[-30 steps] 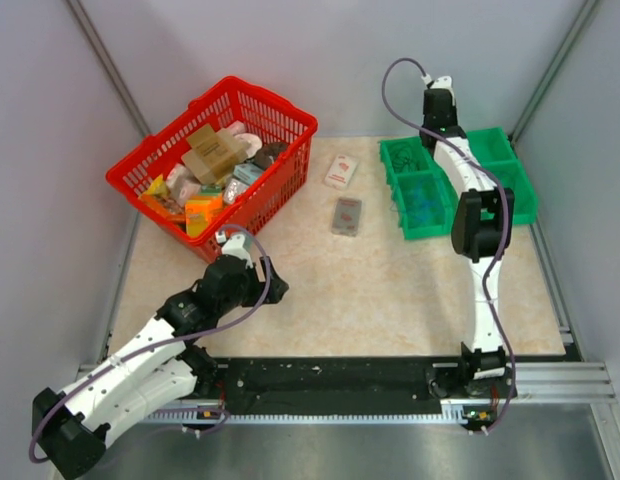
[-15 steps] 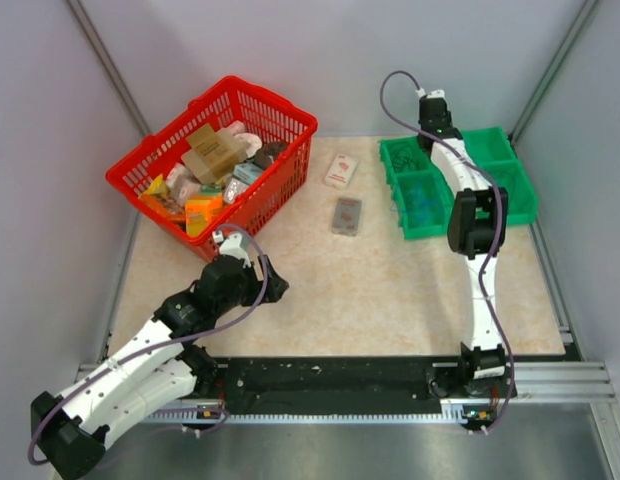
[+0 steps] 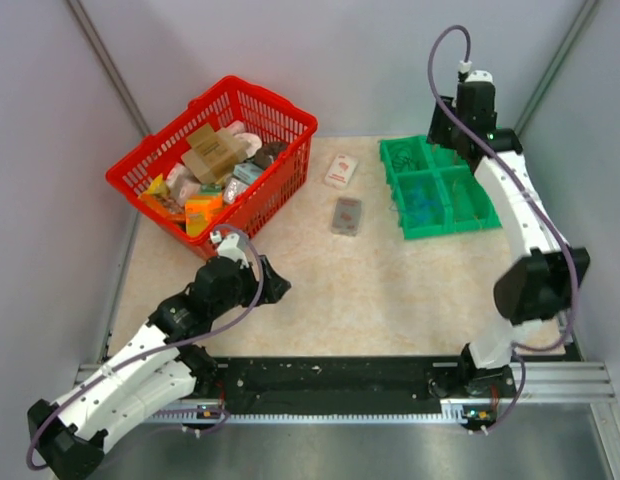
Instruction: Untangle the cables
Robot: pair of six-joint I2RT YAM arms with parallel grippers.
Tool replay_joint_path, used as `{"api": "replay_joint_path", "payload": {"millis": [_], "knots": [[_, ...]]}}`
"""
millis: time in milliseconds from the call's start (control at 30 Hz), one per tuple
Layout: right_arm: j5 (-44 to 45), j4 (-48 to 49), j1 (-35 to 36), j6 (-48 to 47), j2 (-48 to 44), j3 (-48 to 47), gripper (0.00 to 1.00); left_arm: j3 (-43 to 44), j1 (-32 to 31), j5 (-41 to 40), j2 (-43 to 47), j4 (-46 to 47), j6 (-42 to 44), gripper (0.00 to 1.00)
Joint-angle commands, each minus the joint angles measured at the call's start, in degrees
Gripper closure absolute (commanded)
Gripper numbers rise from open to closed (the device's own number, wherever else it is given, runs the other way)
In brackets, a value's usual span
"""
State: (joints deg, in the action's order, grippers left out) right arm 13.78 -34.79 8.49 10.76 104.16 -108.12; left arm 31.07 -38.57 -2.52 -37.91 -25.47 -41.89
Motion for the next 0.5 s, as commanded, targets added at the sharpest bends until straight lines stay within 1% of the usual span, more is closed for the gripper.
{"api": "replay_joint_path", "payload": {"millis": [0,100,167,233,333,467], "knots": [[-12.5,8.0,7.0,6.8,-18.5,20.2,0.43,3.2,0.1,2.2,2.6,2.3,0.2,0.2],[-16.5,13.1,9.6,6.6,-30.4,34.2,0.42,2.9,0.1,4.2,5.2,2.6,0.5,0.19],[-18.9,16.4,10.1,7.3,-39.1,43.9,0.41,2.6,0.1,4.6,7.1,3.3,0.8,0.19],[-20.8,19.1,10.1,8.1,-48.5,51.4,0.39,2.2,0.1,5.2,8.5,4.6,1.6,0.18],[-20.9,19.7,10.1,8.5,-58.8,58.0,0.39,2.9,0.1,7.9,9.5,8.5,3.5,0.18],[-19.8,18.1,10.1,8.0,-68.2,58.4,0.38,9.8,0.1,10.9,7.4,10.2,8.0,0.18]]}}
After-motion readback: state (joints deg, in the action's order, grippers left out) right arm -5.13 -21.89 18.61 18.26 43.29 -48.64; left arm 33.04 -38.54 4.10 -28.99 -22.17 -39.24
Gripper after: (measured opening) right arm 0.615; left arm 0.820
